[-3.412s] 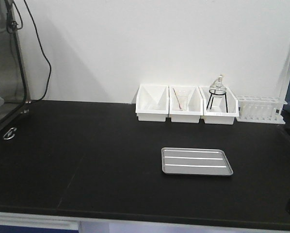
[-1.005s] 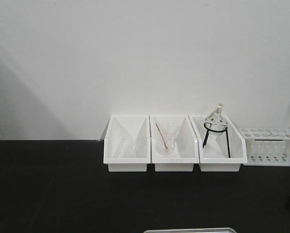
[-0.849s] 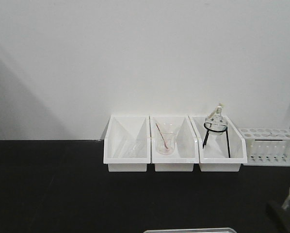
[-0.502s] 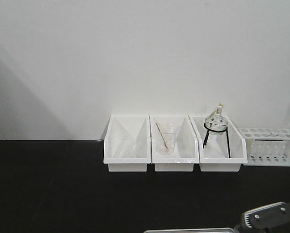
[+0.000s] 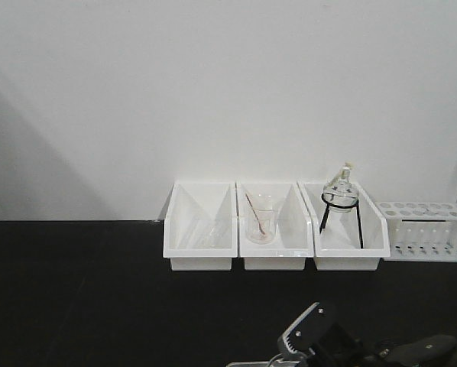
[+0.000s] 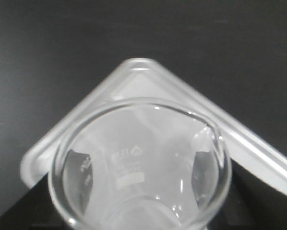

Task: Move beaker to silver tray on left bench
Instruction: 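Lower the beaker onto the silver tray with the right gripper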

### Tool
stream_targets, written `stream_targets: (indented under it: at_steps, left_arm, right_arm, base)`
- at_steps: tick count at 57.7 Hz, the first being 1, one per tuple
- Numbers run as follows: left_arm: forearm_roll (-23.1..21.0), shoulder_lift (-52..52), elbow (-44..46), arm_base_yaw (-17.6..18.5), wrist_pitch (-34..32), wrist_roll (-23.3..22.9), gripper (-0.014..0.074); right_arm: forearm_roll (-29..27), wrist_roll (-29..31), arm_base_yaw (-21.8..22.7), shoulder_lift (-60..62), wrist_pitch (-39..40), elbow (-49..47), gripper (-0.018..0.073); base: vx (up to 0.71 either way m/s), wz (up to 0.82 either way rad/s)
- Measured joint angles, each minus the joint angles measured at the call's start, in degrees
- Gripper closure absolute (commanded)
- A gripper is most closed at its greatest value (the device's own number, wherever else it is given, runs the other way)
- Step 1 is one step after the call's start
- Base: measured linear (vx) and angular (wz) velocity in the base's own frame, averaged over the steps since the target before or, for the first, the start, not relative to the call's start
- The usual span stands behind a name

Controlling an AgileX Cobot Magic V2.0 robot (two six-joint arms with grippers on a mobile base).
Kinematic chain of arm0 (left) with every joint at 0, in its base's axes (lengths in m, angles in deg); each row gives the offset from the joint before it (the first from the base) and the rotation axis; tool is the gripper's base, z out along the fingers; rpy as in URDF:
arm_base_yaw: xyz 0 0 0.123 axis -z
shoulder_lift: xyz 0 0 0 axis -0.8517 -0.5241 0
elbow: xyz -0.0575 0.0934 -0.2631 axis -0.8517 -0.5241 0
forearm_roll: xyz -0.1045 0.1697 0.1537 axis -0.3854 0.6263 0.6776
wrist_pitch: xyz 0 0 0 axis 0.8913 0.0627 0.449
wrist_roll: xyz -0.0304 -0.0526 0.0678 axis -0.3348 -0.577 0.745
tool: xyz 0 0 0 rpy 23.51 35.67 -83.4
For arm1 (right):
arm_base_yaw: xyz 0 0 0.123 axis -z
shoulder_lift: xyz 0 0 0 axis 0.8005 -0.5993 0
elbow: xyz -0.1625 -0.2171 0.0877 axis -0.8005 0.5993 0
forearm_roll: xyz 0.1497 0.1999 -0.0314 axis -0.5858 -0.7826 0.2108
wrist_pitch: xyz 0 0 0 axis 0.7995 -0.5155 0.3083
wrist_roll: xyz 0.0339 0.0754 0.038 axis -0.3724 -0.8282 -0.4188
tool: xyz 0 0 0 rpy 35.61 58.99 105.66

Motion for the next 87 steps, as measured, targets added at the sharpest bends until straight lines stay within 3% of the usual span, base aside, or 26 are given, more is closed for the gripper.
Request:
stream_targets:
  at_steps: [15,21,27,40,56,77,87]
  left_arm:
    - [0.00,0.00,0.00,0.00,0.00,0.00,0.0595]
    - [0.00,0.00,0.00,0.00,0.00,0.00,0.0595]
    - [0.00,0.00,0.00,0.00,0.00,0.00,0.0595]
    - [0.00,0.00,0.00,0.00,0.00,0.00,0.0595]
    - [0.00,0.00,0.00,0.00,0.00,0.00,0.0595]
    - [0.00,0.00,0.00,0.00,0.00,0.00,0.0595]
    - [0.00,0.00,0.00,0.00,0.00,0.00,0.0595]
  right_arm:
    - [-13.98,19.04,0.94,-4.77,21.01,-0.86,0.0563]
    - [-19.59,23.20,4.13,-7.06,31.25,-0.86,0.0563]
    - [-24.35,25.54,8.68,-9.20,36.22,-0.91,0.0563]
    - [-29.51,33.79,14.73,-11.83,34.83,-1.09,0.0563]
    - [-35.27,42.37,15.16,-16.97,34.39,-1.15,0.0563]
    - [-35.61,49.53,15.16,-20.84,34.76,-1.15,0.0563]
    - [-32.63,50.16,15.16,-20.84,33.03,-1.15,0.0563]
  base:
    - [0.00,0.00]
    - [0.00,0.00]
    - [0.00,0.00]
    - [0.00,0.00]
    - [0.00,0.00]
    - [0.00,0.00]
    - [0.00,0.00]
